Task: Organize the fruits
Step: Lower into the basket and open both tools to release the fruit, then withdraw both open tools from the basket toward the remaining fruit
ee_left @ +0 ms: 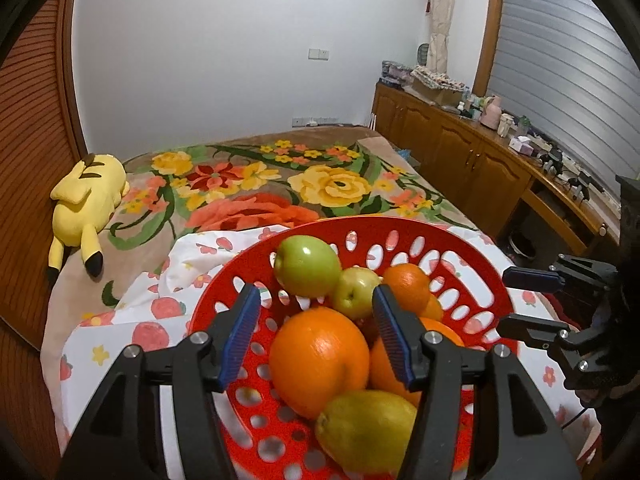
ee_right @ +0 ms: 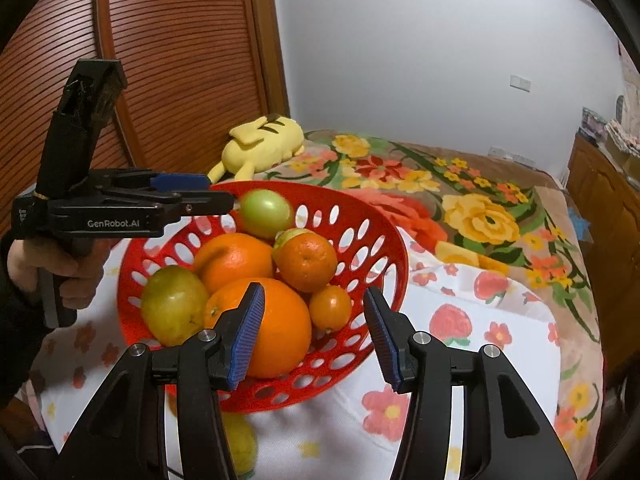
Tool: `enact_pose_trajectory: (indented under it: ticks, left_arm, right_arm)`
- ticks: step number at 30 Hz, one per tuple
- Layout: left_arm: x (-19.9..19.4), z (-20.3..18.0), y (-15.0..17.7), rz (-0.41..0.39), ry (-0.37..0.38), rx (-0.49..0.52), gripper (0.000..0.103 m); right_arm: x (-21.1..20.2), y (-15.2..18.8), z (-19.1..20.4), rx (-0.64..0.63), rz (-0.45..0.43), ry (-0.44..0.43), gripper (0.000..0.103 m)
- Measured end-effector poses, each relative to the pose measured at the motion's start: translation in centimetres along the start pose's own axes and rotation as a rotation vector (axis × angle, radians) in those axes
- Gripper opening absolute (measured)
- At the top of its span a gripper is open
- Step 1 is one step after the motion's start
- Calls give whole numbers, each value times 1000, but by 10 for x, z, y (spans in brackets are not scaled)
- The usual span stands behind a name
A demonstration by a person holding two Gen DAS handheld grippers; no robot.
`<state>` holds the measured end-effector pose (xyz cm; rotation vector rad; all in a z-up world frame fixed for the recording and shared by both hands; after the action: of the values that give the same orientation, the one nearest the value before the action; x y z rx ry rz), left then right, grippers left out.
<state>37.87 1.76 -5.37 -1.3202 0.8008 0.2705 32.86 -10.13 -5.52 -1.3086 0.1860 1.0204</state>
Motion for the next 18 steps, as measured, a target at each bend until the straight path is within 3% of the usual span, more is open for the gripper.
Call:
enact_pose_trajectory:
  ticks: [18]
  left_arm:
    - [-83,-40,32,-85,9,47,63]
  right_arm:
    - [-55,52,35,22,-37,19,59]
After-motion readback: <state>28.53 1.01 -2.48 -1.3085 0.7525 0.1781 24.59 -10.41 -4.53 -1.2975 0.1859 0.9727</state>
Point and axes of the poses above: each gripper's, at about its wrist camera, not at the fingertips, and x roughly the way its jaws point, z to its left, y to its underside, the point moved 9 cm from there along x, roughly the way its jaws point, and after that the axes turned 12 degrees about x, right-handed, at the moved point
